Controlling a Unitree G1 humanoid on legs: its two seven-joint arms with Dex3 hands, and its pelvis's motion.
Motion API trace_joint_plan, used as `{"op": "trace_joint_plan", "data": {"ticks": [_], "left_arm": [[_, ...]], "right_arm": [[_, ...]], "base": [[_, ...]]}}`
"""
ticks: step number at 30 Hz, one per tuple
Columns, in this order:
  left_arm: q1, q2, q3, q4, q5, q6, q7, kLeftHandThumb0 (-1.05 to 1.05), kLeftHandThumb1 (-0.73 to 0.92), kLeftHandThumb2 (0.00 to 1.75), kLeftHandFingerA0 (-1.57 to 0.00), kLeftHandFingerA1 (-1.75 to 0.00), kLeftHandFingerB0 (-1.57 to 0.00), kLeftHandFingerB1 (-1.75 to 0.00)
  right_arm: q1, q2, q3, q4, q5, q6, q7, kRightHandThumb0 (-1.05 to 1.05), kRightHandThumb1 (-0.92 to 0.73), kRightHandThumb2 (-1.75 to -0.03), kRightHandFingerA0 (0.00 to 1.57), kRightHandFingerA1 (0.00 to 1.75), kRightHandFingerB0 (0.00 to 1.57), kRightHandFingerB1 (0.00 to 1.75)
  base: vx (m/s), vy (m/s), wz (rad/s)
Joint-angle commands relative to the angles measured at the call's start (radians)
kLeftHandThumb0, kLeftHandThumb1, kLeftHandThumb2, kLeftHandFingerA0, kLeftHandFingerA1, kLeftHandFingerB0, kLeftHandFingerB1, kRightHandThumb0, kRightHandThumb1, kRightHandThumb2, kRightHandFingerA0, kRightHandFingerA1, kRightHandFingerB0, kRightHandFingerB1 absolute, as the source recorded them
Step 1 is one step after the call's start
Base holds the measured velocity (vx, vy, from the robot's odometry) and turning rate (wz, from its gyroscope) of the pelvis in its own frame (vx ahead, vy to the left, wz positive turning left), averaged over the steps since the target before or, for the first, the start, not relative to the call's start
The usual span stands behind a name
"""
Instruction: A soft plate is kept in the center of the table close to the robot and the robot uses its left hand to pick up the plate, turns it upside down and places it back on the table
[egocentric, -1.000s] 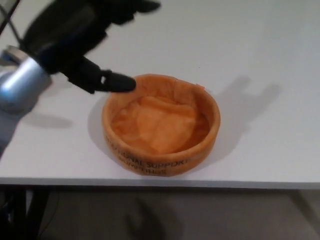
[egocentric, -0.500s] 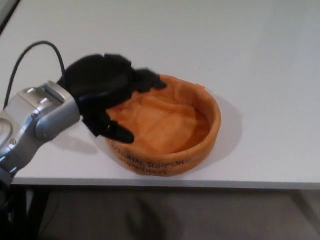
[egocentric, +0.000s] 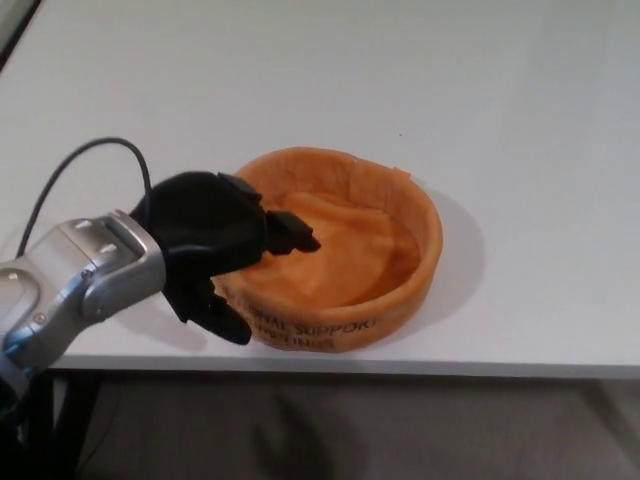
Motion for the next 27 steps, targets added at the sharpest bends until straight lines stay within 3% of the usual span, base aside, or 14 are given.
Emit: {"op": "trace_joint_plan", "data": {"ticks": [1, 13, 14, 15, 17, 18, 26, 27], "left_arm": [[0.024, -0.022, -0.008, 0.028, 0.050, -0.017, 0.034, -0.97, 0.67, 0.62, -0.43, -0.39, -0.32, -0.31], [0.031, -0.078, -0.044, 0.140, 0.144, -0.025, 0.177, -0.93, 0.73, 0.63, -0.49, -0.42, -0.37, -0.34], [0.029, -0.085, -0.072, 0.163, 0.193, -0.017, 0.229, -0.86, 0.78, 0.64, -0.56, -0.45, -0.40, -0.35], [0.044, -0.092, -0.096, 0.172, 0.234, -0.006, 0.284, -0.79, 0.62, 1.03, -0.57, -0.61, -0.38, -0.51], [0.033, -0.098, -0.113, 0.196, 0.251, -0.003, 0.303, -0.75, 0.63, 1.03, -0.60, -0.64, -0.40, -0.52], [0.058, -0.097, -0.124, 0.179, 0.255, 0.002, 0.293, -0.75, 0.80, 0.64, -0.68, -0.56, -0.48, -0.39], [0.124, -0.106, -0.115, 0.129, 0.243, 0.042, 0.280, -0.69, 0.72, 0.62, -0.72, -0.57, -0.61, -0.45], [0.132, -0.105, -0.115, 0.124, 0.246, 0.045, 0.285, -0.65, 0.67, 0.60, -0.79, -0.76, -0.74, -0.58]], "right_arm": [[0.005, -0.024, -0.018, 0.000, 0.025, 0.012, 0.012, -0.65, -0.86, -0.67, 0.51, 0.36, 0.36, 0.33], [-0.001, -0.025, -0.010, 0.001, 0.018, 0.019, 0.017, -0.66, -0.84, -0.66, 0.51, 0.36, 0.37, 0.33], [0.006, -0.022, -0.008, -0.003, 0.025, 0.022, 0.023, -0.65, -0.84, -0.66, 0.53, 0.37, 0.37, 0.33], [0.032, -0.021, -0.008, -0.014, 0.027, 0.019, 0.031, -0.65, -0.84, -0.66, 0.54, 0.37, 0.36, 0.33], [0.039, -0.019, -0.006, -0.026, 0.036, 0.026, 0.034, -0.65, -0.84, -0.67, 0.54, 0.38, 0.35, 0.32], [0.072, -0.017, -0.007, -0.030, 0.041, 0.021, 0.047, -0.65, -0.83, -0.66, 0.53, 0.37, 0.36, 0.32], [0.132, -0.021, -0.002, -0.034, 0.051, 0.006, 0.084, -0.65, -0.85, -0.66, 0.50, 0.36, 0.33, 0.31], [0.143, -0.020, -0.002, -0.038, 0.044, 0.000, 0.083, -0.65, -0.85, -0.66, 0.51, 0.36, 0.33, 0.31]], "base": [[0.00, 0.000, 0.00], [0.00, 0.000, 0.00], [0.00, 0.000, 0.00], [0.00, 0.000, 0.00], [0.00, 0.000, 0.00], [0.00, 0.000, 0.00], [0.00, 0.000, 0.00], [0.00, 0.000, 0.00]]}}
